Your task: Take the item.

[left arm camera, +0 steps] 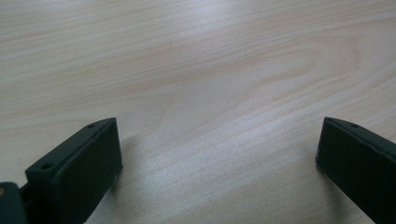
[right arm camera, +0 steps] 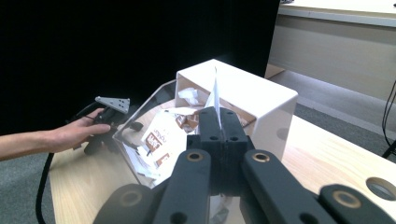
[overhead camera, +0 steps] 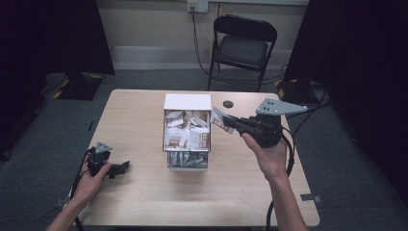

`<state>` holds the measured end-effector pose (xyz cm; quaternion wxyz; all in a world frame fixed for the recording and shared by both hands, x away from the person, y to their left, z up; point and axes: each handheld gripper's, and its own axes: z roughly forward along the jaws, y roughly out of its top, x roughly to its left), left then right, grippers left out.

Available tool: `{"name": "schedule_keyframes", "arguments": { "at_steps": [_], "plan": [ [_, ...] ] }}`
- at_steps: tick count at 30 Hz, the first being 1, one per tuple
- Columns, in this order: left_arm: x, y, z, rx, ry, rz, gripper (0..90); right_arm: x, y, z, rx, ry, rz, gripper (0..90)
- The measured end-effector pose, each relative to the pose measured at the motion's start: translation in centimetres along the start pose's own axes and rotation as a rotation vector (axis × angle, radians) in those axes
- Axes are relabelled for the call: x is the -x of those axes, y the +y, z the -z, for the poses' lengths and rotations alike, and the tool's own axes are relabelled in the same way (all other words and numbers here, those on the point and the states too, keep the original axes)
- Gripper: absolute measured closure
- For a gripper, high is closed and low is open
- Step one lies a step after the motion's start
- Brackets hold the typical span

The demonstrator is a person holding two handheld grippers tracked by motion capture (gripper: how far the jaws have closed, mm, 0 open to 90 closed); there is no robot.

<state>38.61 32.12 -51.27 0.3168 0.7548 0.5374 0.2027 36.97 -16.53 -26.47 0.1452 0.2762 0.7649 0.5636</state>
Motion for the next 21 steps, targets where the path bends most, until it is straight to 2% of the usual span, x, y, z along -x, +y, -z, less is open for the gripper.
{"name": "schedule_keyframes", "arguments": {
  "at_steps": [11, 21],
  "plan": [
    [0.0, 0.0, 0.0, 0.000, 0.001, -0.001, 0.0, 1.2, -1.4, 1.3, -0.029, -0.052, -0.023, 90.0],
    [0.0, 0.0, 0.0, 0.003, 0.000, 0.002, 0.0, 2.4, -2.9, 1.5, -0.067, -0.089, -0.045, 90.0]
  ]
}}
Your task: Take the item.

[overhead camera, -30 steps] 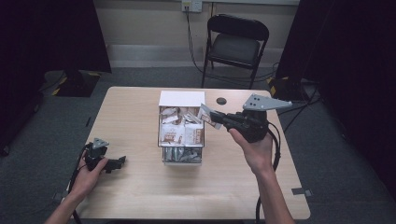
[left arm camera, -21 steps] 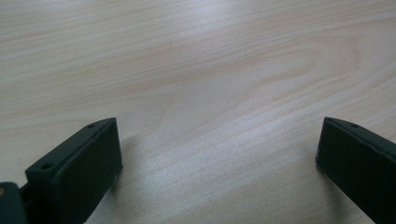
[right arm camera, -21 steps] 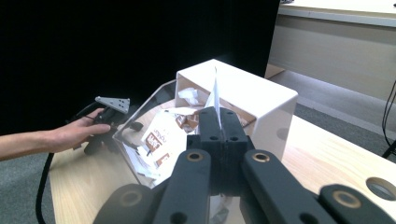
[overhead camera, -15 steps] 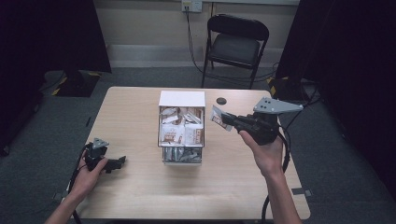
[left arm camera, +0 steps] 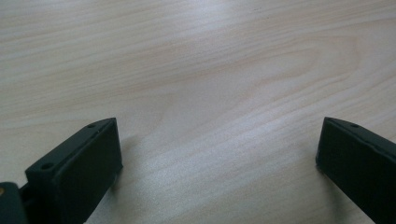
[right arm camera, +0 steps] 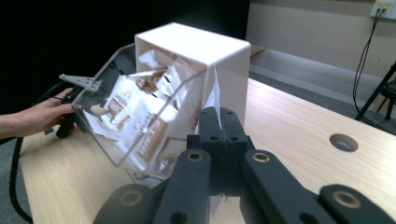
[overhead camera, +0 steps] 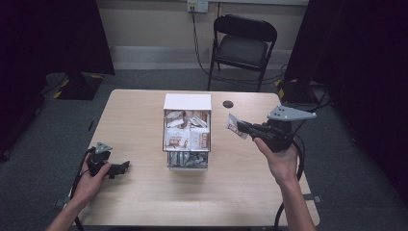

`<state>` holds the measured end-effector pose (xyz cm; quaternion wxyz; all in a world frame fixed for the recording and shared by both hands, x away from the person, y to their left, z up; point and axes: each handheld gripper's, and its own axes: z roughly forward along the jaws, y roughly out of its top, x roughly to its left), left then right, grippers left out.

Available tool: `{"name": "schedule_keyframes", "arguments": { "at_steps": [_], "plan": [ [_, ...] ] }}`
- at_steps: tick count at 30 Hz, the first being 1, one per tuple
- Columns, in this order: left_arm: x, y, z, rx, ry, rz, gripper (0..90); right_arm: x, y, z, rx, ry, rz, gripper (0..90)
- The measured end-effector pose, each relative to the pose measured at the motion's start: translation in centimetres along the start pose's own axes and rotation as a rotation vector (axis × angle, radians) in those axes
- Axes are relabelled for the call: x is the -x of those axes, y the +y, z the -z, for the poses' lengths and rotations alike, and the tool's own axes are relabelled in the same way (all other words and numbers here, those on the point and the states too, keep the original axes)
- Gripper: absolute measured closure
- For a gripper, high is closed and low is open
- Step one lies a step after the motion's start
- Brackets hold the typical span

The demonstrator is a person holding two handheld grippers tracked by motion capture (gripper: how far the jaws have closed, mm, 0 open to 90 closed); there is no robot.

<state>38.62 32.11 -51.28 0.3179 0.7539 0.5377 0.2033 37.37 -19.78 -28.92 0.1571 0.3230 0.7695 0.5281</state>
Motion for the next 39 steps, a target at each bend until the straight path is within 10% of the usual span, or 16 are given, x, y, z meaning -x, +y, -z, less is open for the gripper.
{"name": "schedule_keyframes", "arguments": {
  "at_steps": [39],
  "plan": [
    [0.0, 0.0, 0.0, -0.002, 0.000, 0.000, 0.0, 3.0, -7.4, -5.6, -0.189, -0.026, -0.086, 90.0]
  ]
}}
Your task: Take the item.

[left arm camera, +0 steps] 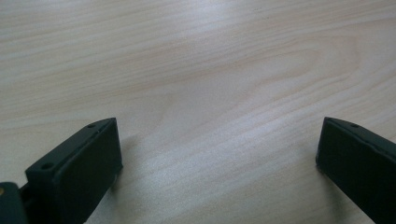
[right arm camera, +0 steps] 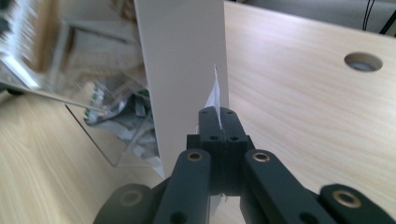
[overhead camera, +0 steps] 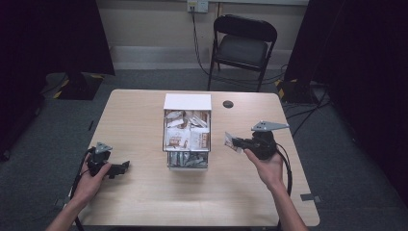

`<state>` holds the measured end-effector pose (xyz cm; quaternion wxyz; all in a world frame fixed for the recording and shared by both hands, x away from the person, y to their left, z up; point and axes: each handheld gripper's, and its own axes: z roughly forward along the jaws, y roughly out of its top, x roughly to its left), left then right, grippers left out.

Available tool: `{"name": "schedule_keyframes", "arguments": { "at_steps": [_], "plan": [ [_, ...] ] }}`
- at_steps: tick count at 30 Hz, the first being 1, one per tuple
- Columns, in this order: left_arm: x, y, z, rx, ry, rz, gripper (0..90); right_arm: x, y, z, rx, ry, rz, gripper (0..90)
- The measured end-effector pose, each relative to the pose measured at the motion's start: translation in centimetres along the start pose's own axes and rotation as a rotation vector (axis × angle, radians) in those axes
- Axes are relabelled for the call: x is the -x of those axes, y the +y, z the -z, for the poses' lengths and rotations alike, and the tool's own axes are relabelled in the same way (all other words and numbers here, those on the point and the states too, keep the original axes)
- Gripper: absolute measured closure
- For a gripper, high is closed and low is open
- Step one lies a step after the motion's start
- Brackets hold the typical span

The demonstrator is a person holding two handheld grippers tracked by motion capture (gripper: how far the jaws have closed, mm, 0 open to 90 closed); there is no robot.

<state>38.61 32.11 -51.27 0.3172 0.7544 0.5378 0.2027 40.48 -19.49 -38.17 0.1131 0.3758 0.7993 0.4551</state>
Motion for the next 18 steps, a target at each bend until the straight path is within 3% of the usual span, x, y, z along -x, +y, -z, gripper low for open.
{"name": "schedule_keyframes", "arguments": {
  "at_steps": [18],
  "plan": [
    [0.0, 0.0, 0.0, -0.001, 0.000, -0.002, 0.0, 0.6, -2.5, -3.5, -0.086, 0.002, -0.016, 90.0]
  ]
}}
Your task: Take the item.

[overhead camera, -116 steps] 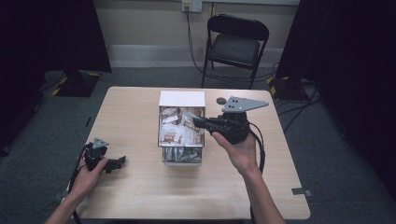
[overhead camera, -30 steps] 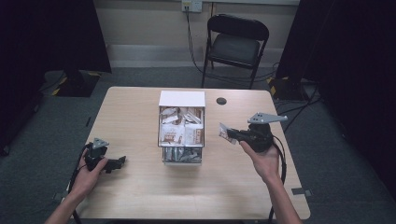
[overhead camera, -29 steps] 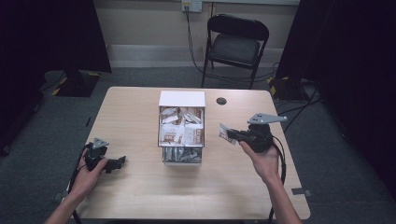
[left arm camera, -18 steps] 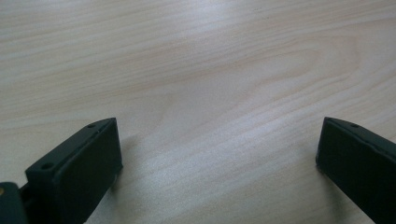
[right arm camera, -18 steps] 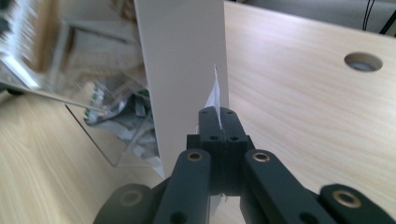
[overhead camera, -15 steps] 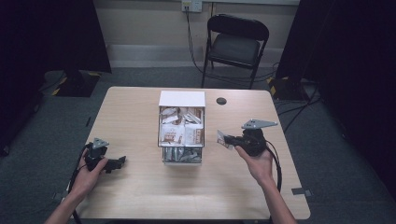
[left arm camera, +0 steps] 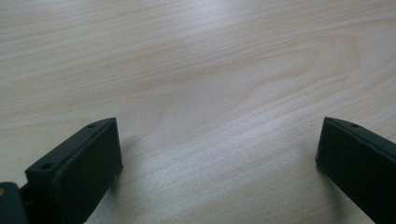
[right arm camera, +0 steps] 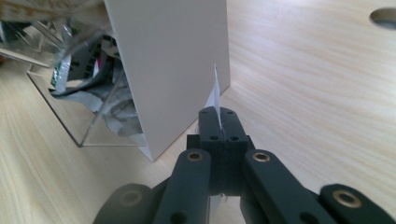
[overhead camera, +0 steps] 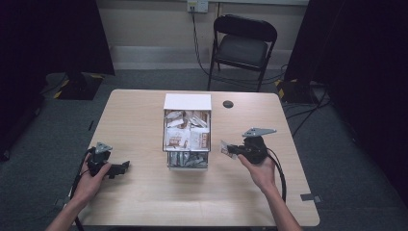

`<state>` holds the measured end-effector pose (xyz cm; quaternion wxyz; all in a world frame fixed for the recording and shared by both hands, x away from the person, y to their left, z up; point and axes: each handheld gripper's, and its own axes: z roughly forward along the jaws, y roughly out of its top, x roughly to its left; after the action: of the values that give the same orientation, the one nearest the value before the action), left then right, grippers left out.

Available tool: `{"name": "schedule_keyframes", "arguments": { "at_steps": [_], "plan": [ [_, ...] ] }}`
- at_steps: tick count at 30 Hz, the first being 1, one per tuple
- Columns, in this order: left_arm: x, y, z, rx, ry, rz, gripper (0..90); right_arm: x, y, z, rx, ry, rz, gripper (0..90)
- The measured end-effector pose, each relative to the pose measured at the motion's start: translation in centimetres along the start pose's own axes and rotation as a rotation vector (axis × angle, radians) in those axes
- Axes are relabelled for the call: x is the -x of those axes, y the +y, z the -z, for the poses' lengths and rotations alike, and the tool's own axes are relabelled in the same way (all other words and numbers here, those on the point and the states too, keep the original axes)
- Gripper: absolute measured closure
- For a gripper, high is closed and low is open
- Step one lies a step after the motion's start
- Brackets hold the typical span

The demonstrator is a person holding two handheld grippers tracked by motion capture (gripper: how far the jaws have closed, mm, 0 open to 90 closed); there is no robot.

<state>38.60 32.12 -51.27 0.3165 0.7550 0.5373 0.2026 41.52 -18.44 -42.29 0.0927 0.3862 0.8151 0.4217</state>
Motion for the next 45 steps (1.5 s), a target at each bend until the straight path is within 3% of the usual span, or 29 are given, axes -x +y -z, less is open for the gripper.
{"name": "schedule_keyframes", "arguments": {
  "at_steps": [18, 26, 42, 45],
  "plan": [
    [0.0, 0.0, 0.0, -0.001, 0.000, 0.000, 0.0, 0.9, -1.6, -3.9, -0.075, 0.035, -0.054, 90.0],
    [0.0, 0.0, 0.0, 0.000, 0.002, -0.001, 0.0, 1.2, -2.6, -5.6, -0.118, 0.021, -0.065, 90.0],
    [0.0, 0.0, 0.0, -0.001, -0.002, 0.000, 0.0, 2.1, -3.6, -6.3, -0.105, -0.004, -0.089, 89.4],
    [0.0, 0.0, 0.0, -0.001, -0.001, 0.000, 0.0, 2.0, -3.7, -6.5, -0.113, -0.029, -0.080, 87.0]
  ]
}}
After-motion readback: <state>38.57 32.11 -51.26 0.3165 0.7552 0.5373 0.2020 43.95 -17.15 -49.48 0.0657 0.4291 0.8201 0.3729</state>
